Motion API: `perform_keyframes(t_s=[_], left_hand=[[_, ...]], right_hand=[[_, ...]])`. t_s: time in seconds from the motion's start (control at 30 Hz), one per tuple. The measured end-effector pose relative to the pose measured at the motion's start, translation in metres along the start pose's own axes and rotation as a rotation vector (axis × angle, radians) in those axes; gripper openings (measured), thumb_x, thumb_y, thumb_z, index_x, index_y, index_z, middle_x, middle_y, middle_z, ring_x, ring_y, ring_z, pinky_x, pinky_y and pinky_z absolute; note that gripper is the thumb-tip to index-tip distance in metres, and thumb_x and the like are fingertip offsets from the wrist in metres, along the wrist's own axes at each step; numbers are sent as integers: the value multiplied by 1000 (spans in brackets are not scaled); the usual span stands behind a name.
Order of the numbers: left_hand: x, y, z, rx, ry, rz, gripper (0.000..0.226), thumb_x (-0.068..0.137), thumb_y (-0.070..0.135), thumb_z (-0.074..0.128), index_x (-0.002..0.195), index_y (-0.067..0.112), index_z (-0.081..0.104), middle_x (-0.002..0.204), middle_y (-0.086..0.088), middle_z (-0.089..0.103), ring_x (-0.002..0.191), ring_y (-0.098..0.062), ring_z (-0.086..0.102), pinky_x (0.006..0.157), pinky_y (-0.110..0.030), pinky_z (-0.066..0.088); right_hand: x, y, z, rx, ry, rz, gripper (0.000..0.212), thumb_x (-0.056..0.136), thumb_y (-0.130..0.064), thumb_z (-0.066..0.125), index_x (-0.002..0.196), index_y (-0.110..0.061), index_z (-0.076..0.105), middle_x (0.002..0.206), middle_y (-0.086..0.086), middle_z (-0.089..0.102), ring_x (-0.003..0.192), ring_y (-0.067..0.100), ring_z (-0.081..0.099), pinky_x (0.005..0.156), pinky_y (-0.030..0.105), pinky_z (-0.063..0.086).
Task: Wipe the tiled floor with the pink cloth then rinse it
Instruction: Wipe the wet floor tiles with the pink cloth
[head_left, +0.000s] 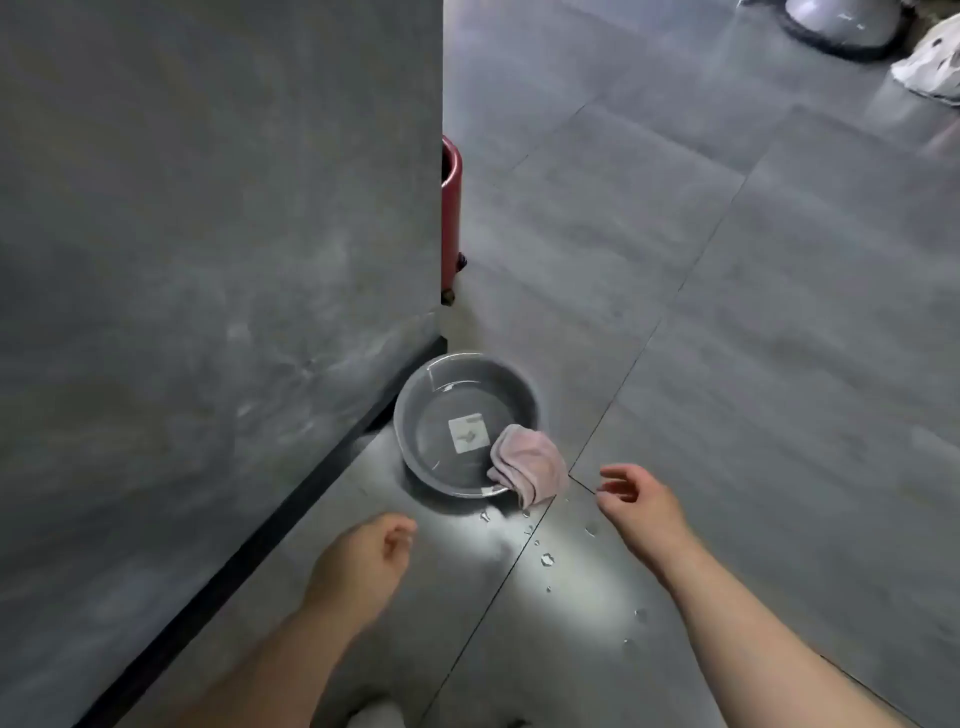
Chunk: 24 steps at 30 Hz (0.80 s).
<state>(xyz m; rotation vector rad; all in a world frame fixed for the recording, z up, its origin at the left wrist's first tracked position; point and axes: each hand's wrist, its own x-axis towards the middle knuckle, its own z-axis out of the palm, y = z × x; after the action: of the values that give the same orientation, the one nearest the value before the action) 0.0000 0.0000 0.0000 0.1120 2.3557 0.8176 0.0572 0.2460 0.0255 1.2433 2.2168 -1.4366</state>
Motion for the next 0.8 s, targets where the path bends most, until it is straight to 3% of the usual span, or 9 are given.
perform_keyframes(t_s=[0.07, 0.13, 0.2, 0.3, 0.4, 0.47, 0.57, 0.7, 0.8], left_hand=[[49, -15, 37, 11, 26, 88, 28, 91, 22, 44, 114, 15, 60, 106, -1, 61, 102, -19, 59, 80, -20, 39], [100, -30, 71, 49, 109, 245, 50, 82, 41, 35, 113, 13, 62, 113, -1, 61, 108, -20, 58, 86, -19, 39], [151, -54, 110, 164, 134, 390, 70, 70, 52, 24, 118, 14, 59, 123, -4, 60, 118, -21, 54, 102, -26, 36], [213, -92, 152, 482, 158, 538, 61, 84, 53, 22, 128, 18, 44, 128, -6, 59, 127, -18, 38, 113, -23, 10], [240, -109, 173, 576, 88, 557, 54, 93, 49, 5, 121, 22, 43, 117, -3, 67, 117, -13, 38, 111, -24, 1], [248, -115, 175, 638, 71, 581, 55, 93, 49, 4, 119, 23, 45, 118, 0, 67, 117, -13, 38, 110, -28, 3], [250, -117, 172, 717, 56, 584, 59, 92, 53, 3, 120, 24, 45, 123, 0, 63, 119, -14, 37, 107, -31, 5], [250, -118, 174, 720, 38, 556, 62, 90, 57, 3, 123, 25, 44, 127, -3, 61, 120, -16, 36, 108, -32, 5], [250, -118, 172, 720, 33, 565, 63, 89, 60, 4, 125, 25, 43, 128, -1, 60, 120, -15, 36, 107, -32, 4]], right_hand=[[49, 29, 27, 4, 15, -23, 34, 88, -3, 54, 122, -3, 52, 113, 14, 55, 90, 18, 47, 63, 15, 41], [102, 56, 54, 32, 9, -3, 41, 89, -8, 56, 128, -7, 48, 129, 13, 50, 97, 17, 45, 81, 21, 36], [149, 87, 77, 70, 9, 0, 49, 89, -13, 58, 135, -12, 41, 139, 11, 43, 110, 20, 45, 89, 23, 33], [208, 119, 100, 123, 6, -12, 64, 89, -18, 60, 144, -15, 27, 151, 8, 28, 136, 21, 31, 105, 28, 28], [247, 138, 117, 225, -83, 33, 62, 88, -18, 60, 142, -11, 30, 142, 9, 41, 124, 20, 44, 93, 21, 38], [259, 141, 122, 278, -144, 66, 49, 86, -19, 64, 129, -5, 46, 113, 7, 60, 93, 16, 57, 67, 10, 46], [262, 134, 122, 136, -114, 74, 31, 79, -26, 71, 99, -6, 57, 73, 0, 57, 63, 12, 52, 42, 12, 43], [268, 104, 119, -580, 18, -23, 27, 77, -40, 66, 76, -16, 52, 74, 2, 56, 79, 25, 60, 63, 26, 41], [266, 88, 122, -742, 8, -35, 33, 77, -47, 64, 75, -18, 49, 87, 3, 58, 89, 26, 59, 68, 25, 37]])
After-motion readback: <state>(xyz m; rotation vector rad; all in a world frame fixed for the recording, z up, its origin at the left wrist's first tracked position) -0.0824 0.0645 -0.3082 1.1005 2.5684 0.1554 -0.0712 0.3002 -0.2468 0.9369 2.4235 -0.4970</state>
